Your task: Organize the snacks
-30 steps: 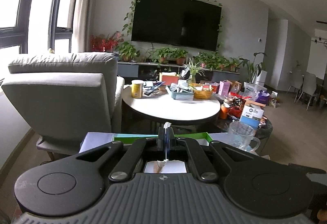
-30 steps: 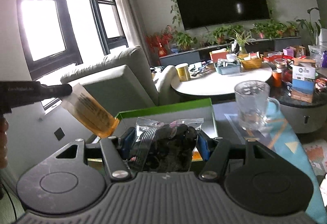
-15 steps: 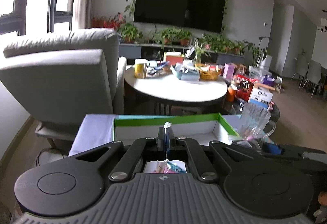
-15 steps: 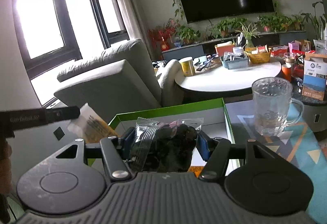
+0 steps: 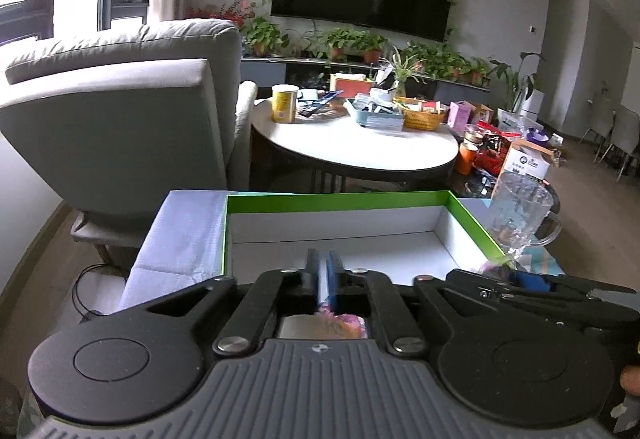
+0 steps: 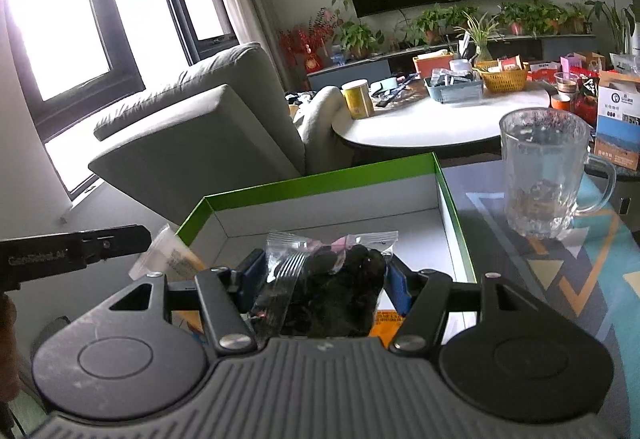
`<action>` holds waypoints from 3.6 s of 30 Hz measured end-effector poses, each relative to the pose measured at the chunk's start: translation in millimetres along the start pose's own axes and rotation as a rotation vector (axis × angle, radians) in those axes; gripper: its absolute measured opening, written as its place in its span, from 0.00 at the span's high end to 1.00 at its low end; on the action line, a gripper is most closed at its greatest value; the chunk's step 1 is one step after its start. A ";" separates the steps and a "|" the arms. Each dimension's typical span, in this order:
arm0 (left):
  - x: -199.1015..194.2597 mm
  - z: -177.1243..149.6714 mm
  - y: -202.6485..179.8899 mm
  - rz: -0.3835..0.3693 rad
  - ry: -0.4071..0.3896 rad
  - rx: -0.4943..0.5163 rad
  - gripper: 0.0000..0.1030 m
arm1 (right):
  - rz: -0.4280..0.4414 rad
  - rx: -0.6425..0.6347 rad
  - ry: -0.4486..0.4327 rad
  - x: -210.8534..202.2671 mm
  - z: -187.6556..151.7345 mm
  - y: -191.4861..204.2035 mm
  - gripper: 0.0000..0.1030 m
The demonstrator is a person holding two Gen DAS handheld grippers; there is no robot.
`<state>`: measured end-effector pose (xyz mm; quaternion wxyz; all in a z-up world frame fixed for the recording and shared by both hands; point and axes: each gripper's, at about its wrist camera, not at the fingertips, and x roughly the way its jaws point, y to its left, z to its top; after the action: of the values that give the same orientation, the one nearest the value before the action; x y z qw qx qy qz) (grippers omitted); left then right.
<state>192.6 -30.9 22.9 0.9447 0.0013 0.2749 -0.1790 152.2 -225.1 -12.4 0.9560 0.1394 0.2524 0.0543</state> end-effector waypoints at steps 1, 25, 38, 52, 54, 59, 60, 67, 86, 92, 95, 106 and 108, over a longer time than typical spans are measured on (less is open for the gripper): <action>0.0 -0.1 0.2 0.003 -0.001 -0.001 0.84 | -0.005 0.000 0.000 -0.1 -0.8 0.0 0.49; -55.3 -19.9 11.9 0.039 -0.040 -0.004 0.64 | -0.048 -0.053 -0.035 -43.1 -12.6 1.7 0.49; -83.5 -91.4 67.7 0.078 0.106 -0.042 0.56 | -0.098 -0.095 0.024 -80.9 -52.4 3.7 0.48; -66.9 -123.1 70.7 0.049 0.156 -0.011 0.56 | -0.155 -0.102 0.148 -99.3 -98.6 1.2 0.48; -67.3 -123.4 71.0 0.045 0.156 -0.014 0.56 | -0.155 -0.096 0.158 -99.4 -102.0 0.6 0.48; -77.7 -119.7 65.0 0.008 0.126 -0.032 0.56 | -0.147 -0.096 0.173 -95.7 -106.7 3.4 0.48; -80.5 -117.7 62.3 -0.015 0.120 -0.036 0.56 | -0.144 -0.098 0.175 -94.9 -107.3 4.4 0.48; -73.4 -114.2 37.7 -0.113 0.138 -0.024 0.56 | -0.118 -0.117 0.183 -94.7 -110.6 13.6 0.48; -65.9 -112.2 25.0 -0.179 0.134 -0.104 0.98 | -0.140 -0.104 0.184 -91.8 -112.2 6.1 0.48; -84.4 -97.5 17.1 -0.178 0.064 -0.052 0.98 | -0.197 -0.115 0.158 -81.1 -105.0 -6.5 0.48; -90.9 -92.8 17.2 -0.172 0.044 -0.049 0.98 | -0.222 -0.145 0.172 -70.5 -103.0 -12.7 0.48; -87.8 -83.2 17.8 -0.140 0.032 -0.056 0.98 | -0.223 -0.167 0.160 -41.7 -95.1 -23.7 0.48; -84.3 -81.8 16.5 -0.137 0.035 -0.055 0.98 | -0.225 -0.170 0.158 -38.4 -92.9 -24.6 0.48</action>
<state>89.5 21.2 -4.3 0.9248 -0.0402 0.2958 -0.2357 73.5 -233.1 -79.1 0.9416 0.0241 0.3353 -0.0211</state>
